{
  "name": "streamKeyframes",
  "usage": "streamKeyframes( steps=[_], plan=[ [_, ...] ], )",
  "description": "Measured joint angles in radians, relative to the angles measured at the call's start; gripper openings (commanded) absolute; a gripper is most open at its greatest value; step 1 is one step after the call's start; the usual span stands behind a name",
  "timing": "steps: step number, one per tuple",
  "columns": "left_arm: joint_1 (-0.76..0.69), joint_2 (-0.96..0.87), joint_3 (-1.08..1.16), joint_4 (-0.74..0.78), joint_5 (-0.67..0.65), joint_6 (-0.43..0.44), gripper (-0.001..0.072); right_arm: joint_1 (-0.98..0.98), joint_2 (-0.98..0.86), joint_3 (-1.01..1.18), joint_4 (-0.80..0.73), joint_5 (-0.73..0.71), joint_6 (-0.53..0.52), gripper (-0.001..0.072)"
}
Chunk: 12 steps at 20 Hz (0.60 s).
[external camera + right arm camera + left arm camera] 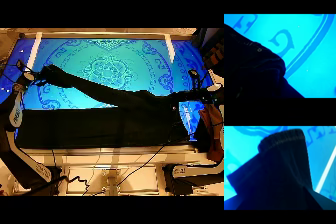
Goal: Fold the clothes and pants, and hang the long-sleeved shirts on hangers.
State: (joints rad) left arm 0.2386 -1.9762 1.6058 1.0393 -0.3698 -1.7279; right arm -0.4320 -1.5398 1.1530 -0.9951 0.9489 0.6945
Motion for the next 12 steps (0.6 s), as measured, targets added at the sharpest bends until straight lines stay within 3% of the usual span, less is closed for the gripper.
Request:
streamKeyframes(
  steps=[3, 9, 11, 12],
  plan=[
    [-0.003, -0.048, 0.024, -0.018, 0.072, -0.001, 0.0566, 0.0, 0.0, 0.0, 0.0, 0.0, 0.0, 0.004],
    [-0.023, -0.11, 0.061, -0.029, 0.167, -0.001, 0.0204, 0.0, 0.0, 0.0, 0.0, 0.0, 0.0, 0.004],
    [-0.04, -0.119, 0.065, -0.031, 0.222, -0.001, 0.0029, 0.0, 0.0, 0.0, 0.0, 0.0, 0.0, 0.004],
    [-0.052, -0.12, 0.067, -0.031, 0.264, -0.001, 0.0028, 0.0, 0.0, 0.0, 0.0, 0.0, 0.0, 0.004]
  ],
)
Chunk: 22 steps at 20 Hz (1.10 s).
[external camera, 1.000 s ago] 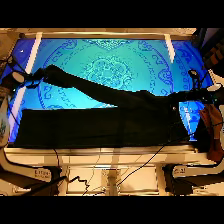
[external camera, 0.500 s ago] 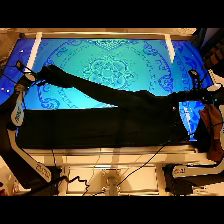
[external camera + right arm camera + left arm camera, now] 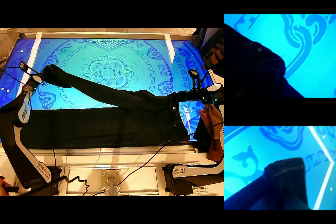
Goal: Fold the clothes and pants, and hang the long-sleeved shirts on hangers.
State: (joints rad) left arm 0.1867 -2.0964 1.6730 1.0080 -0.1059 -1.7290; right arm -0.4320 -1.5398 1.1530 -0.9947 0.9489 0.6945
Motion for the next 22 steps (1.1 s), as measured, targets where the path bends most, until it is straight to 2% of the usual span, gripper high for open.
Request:
streamKeyframes(
  steps=[3, 6, 8, 10, 12, 15, 19, 22],
  plan=[
    [-0.03, 0.018, 0.012, 0.0, 0.107, 0.0, 0.0028, 0.0, 0.0, 0.0, 0.0, 0.0, 0.002, 0.0039],
    [-0.042, 0.067, 0.043, 0.0, 0.16, 0.0, 0.0026, 0.0, 0.0, 0.0, 0.002, -0.01, 0.025, 0.0039],
    [-0.041, 0.113, 0.074, 0.002, 0.166, 0.0, 0.0027, 0.0, 0.0, 0.0, 0.006, -0.045, 0.062, 0.0039],
    [-0.029, 0.166, 0.106, 0.03, 0.104, 0.0, 0.0027, 0.0, 0.0, 0.0, 0.024, -0.104, 0.105, 0.0039],
    [-0.003, 0.227, 0.128, 0.079, -0.053, 0.0, 0.0027, 0.0, 0.0, 0.0, 0.039, -0.17, 0.163, 0.0039],
    [0.062, 0.309, 0.143, 0.171, -0.393, 0.0, 0.0027, 0.001, 0.0, 0.0, 0.051, -0.249, 0.233, 0.0039],
    [0.151, 0.355, 0.117, 0.426, -0.904, -0.019, 0.0026, 0.001, 0.0, 0.0, 0.056, -0.277, 0.27, 0.0039],
    [0.206, 0.37, 0.051, 0.56, -1.167, -0.032, 0.0027, 0.001, 0.0, 0.0, 0.056, -0.28, 0.282, 0.0039]
  ],
)
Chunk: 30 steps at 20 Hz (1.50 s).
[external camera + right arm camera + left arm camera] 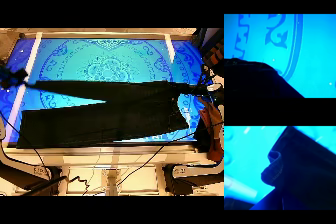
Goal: Fold the clothes and pants, and hang the long-sleeved shirts on hangers.
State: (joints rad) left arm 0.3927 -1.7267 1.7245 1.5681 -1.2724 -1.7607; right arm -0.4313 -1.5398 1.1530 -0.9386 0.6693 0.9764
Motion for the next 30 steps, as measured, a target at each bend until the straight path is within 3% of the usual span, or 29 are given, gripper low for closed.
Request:
streamKeyframes(
  steps=[3, 13, 14, 15, 16, 17, 20, 21, 22, 23, 25, 26, 30],
  plan=[
    [0.018, 0.01, -0.073, 0.055, -0.103, -0.01, 0.0028, 0.0, 0.0, 0.0, 0.0, -0.002, 0.004, 0.0039],
    [-0.015, 0.015, -0.309, 0.13, -0.126, -0.118, 0.0039, 0.001, 0.0, 0.0, -0.01, 0.044, 0.007, 0.0045],
    [-0.016, 0.015, -0.319, 0.134, -0.126, -0.122, 0.0123, 0.001, 0.0, 0.0, -0.013, 0.05, 0.007, 0.0215],
    [-0.017, 0.015, -0.322, 0.139, -0.125, -0.123, 0.0368, 0.001, 0.0, 0.0, -0.015, 0.058, 0.007, 0.0462],
    [-0.017, 0.015, -0.321, 0.142, -0.125, -0.121, 0.0677, 0.001, 0.0, 0.0, -0.018, 0.064, 0.007, 0.0518],
    [-0.017, 0.015, -0.312, 0.146, -0.125, -0.115, 0.0698, 0.001, 0.0, 0.001, -0.021, 0.068, 0.005, 0.0518],
    [-0.019, 0.016, -0.249, 0.147, -0.124, -0.098, 0.069, 0.001, 0.0, 0.001, -0.025, 0.077, 0.003, 0.0515],
    [-0.019, 0.018, -0.22, 0.147, -0.126, -0.095, 0.0599, 0.001, 0.001, 0.001, -0.027, 0.078, 0.003, 0.0513],
    [-0.019, 0.024, -0.188, 0.147, -0.131, -0.084, 0.043, 0.001, 0.006, 0.002, -0.035, 0.081, 0.003, 0.0503],
    [-0.019, 0.035, -0.156, 0.148, -0.134, -0.06, 0.0295, 0.001, 0.015, 0.007, -0.048, 0.084, 0.002, 0.0426],
    [-0.019, 0.07, -0.109, 0.148, -0.142, 0.005, 0.0022, 0.001, 0.043, 0.024, -0.1, 0.098, 0.012, 0.015],
    [-0.017, 0.091, -0.095, 0.148, -0.154, 0.037, 0.0029, 0.001, 0.064, 0.035, -0.135, 0.114, 0.028, 0.0043],
    [0.003, 0.173, -0.068, 0.151, -0.275, 0.121, 0.0027, -0.018, 0.153, 0.06, -0.276, 0.237, 0.093, 0.0038]
  ],
)
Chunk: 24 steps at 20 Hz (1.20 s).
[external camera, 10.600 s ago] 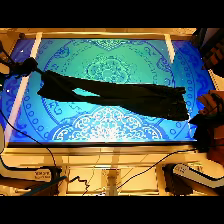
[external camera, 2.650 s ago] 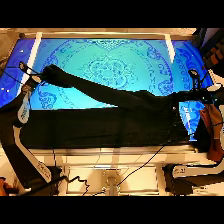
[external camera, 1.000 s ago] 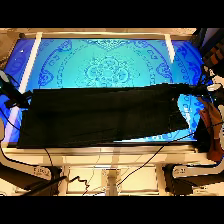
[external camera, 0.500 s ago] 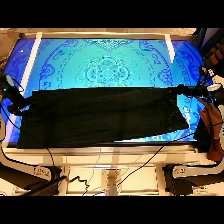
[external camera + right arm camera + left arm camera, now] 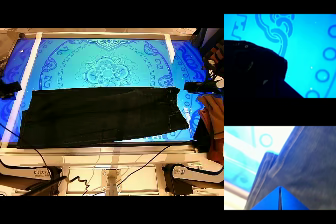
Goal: Fold the clothes and pants, and hang the long-sleeved shirts on hangers.
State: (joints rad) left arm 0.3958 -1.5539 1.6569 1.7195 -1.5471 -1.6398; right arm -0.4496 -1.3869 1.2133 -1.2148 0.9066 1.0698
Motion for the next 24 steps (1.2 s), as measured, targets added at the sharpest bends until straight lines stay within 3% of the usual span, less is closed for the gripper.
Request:
streamKeyframes(
  steps=[3, 6, 13, 14, 15, 16, 17, 18, 19, 24],
  plan=[
    [0.014, 0.069, -0.011, -0.008, -0.061, 0.067, 0.0026, -0.08, 0.031, -0.013, -0.06, 0.221, 0.082, 0.0038],
    [0.048, 0.173, -0.097, -0.074, -0.057, 0.13, 0.0026, -0.197, 0.091, -0.094, -0.018, 0.391, 0.113, 0.0038],
    [0.306, 0.494, -0.536, -0.368, 0.195, 0.205, 0.0025, -0.364, 0.43, -0.459, 0.137, 0.445, 0.06, 0.0038],
    [0.353, 0.528, -0.594, -0.4, 0.225, 0.211, 0.0027, -0.37, 0.463, -0.503, 0.145, 0.439, 0.054, 0.006],
    [0.397, 0.554, -0.65, -0.429, 0.255, 0.216, 0.0029, -0.375, 0.492, -0.544, 0.156, 0.431, 0.05, 0.0229],
    [0.432, 0.572, -0.695, -0.455, 0.28, 0.22, 0.0076, -0.378, 0.511, -0.576, 0.169, 0.425, 0.048, 0.046],
    [0.463, 0.583, -0.737, -0.469, 0.304, 0.226, 0.0228, -0.381, 0.526, -0.602, 0.172, 0.42, 0.051, 0.0517],
    [0.485, 0.588, -0.77, -0.473, 0.324, 0.226, 0.0555, -0.383, 0.535, -0.62, 0.174, 0.409, 0.069, 0.0517],
    [0.5, 0.589, -0.792, -0.473, 0.337, 0.226, 0.071, -0.385, 0.543, -0.633, 0.176, 0.404, 0.092, 0.0518],
    [0.533, 0.575, -0.843, -0.475, 0.399, 0.22, 0.0697, -0.387, 0.557, -0.663, 0.163, 0.331, 0.246, 0.0611]
  ],
)
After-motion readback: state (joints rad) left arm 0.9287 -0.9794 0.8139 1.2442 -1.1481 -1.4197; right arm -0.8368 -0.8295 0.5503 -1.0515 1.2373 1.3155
